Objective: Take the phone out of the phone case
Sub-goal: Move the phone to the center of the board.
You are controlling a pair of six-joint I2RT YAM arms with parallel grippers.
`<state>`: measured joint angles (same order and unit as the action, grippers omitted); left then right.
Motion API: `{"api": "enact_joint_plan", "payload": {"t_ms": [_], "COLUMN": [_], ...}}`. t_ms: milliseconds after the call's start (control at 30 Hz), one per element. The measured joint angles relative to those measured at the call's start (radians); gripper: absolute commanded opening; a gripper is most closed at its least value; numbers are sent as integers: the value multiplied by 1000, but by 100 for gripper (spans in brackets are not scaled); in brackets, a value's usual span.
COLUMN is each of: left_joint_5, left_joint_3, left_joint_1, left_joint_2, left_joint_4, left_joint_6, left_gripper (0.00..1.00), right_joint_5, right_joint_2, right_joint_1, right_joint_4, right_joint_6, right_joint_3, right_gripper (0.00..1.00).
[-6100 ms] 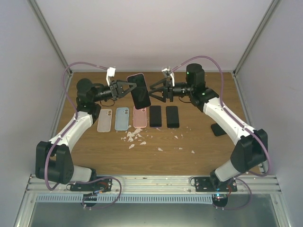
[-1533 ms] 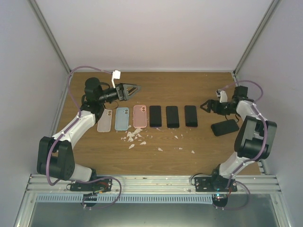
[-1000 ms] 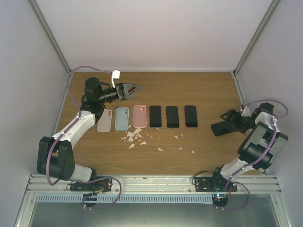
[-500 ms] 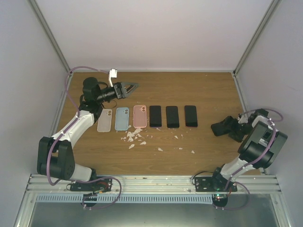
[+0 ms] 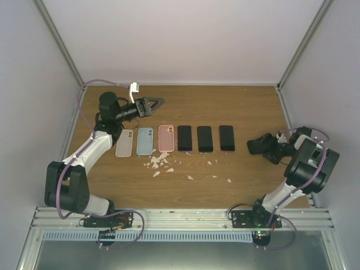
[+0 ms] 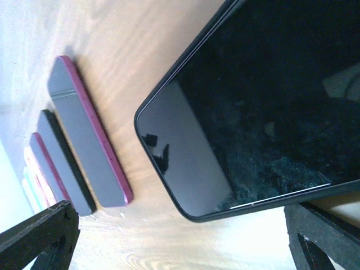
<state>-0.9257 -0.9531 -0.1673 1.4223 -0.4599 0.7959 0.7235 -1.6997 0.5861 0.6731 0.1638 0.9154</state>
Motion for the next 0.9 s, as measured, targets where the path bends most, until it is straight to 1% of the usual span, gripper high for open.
{"api": "enact_joint_plan", "payload": {"t_ms": [200, 367, 567, 700, 867, 900], "left_joint_5": [1, 3, 4, 4, 3, 3], "left_joint_3": [0, 0, 0, 1, 5, 5], "left_joint_1": [1, 3, 6, 6, 6, 6], "left_joint_2": [0, 0, 0, 0, 0, 0], "left_joint_4": [0, 0, 0, 0, 0, 0], "left_joint_6": [0, 0, 0, 0, 0, 0], "left_gripper": [99, 99, 99, 99, 99, 99], "right_joint_5": [67, 94, 95, 110, 167, 171], "right_joint_2": [-63, -116, -169, -212, -267, -276], "right_joint_1": [-71, -140, -188, -189, -188, -188], "right_joint_4": [-85, -148, -179, -121, 92, 123], "right_joint_6": [72, 122, 122, -9, -354, -407], "right_joint_3": [46, 93, 165, 280, 544, 576], "right_gripper": [100, 100, 100, 100, 100, 100]}}
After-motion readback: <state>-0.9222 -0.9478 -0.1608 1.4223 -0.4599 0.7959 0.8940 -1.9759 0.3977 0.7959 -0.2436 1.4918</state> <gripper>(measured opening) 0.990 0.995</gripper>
